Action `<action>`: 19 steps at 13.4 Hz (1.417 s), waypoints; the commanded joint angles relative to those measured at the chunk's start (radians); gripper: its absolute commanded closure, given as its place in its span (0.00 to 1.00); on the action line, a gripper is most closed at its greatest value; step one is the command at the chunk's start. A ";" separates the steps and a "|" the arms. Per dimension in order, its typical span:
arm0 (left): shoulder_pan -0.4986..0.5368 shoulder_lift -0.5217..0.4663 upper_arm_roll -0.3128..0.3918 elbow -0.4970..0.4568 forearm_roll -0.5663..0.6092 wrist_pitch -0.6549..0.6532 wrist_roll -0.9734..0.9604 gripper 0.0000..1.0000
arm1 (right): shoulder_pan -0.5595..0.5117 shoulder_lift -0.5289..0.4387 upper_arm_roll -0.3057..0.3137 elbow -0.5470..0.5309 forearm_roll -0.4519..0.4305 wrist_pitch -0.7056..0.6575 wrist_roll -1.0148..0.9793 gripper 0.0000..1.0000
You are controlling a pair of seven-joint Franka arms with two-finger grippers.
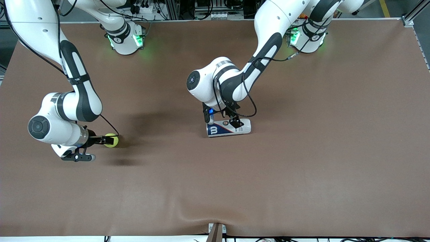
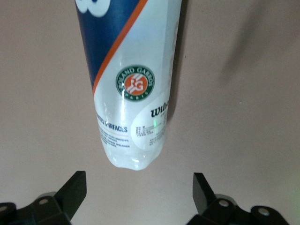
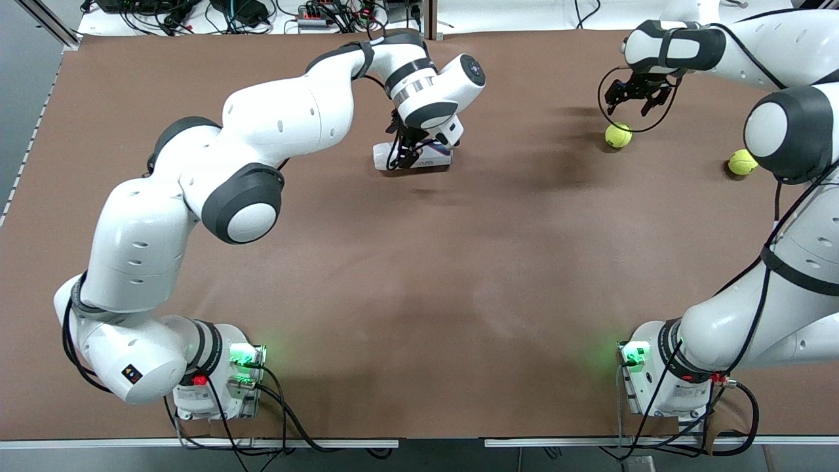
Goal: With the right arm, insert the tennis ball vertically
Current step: 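Grasp the can with the left gripper while the right gripper grasps a ball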
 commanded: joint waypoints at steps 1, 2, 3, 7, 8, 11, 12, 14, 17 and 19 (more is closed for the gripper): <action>0.001 0.020 0.003 0.016 0.025 0.027 0.043 0.00 | 0.008 0.035 -0.002 -0.006 0.014 0.038 0.009 0.00; 0.002 0.026 0.003 0.016 0.025 0.032 0.045 0.00 | 0.009 0.041 -0.002 -0.021 0.014 0.067 0.009 0.00; 0.015 0.027 0.003 0.016 0.022 0.032 0.045 0.00 | 0.011 0.041 -0.004 -0.053 0.014 0.121 0.009 0.00; 0.022 0.040 0.002 0.016 0.025 0.035 0.083 0.00 | 0.011 0.041 -0.004 -0.115 0.012 0.198 0.004 0.00; 0.021 0.046 0.003 0.015 0.025 0.049 0.086 0.00 | 0.011 0.039 -0.003 -0.116 0.012 0.195 0.004 0.00; 0.021 0.063 0.003 0.016 0.025 0.095 0.082 0.00 | 0.025 0.039 -0.004 -0.124 0.012 0.194 0.007 0.00; 0.021 0.066 0.003 0.016 0.025 0.099 0.083 0.00 | 0.026 0.038 -0.004 -0.124 0.012 0.195 0.007 0.00; 0.024 0.079 0.003 0.016 0.027 0.116 0.094 0.00 | 0.026 0.038 -0.004 -0.124 0.012 0.194 0.006 0.11; 0.024 0.095 0.003 0.016 0.051 0.122 0.100 0.00 | 0.025 0.029 -0.006 -0.123 0.004 0.177 -0.005 0.44; 0.030 0.104 0.003 0.016 0.053 0.122 0.102 0.00 | 0.025 0.015 -0.006 -0.119 0.000 0.160 -0.005 0.72</action>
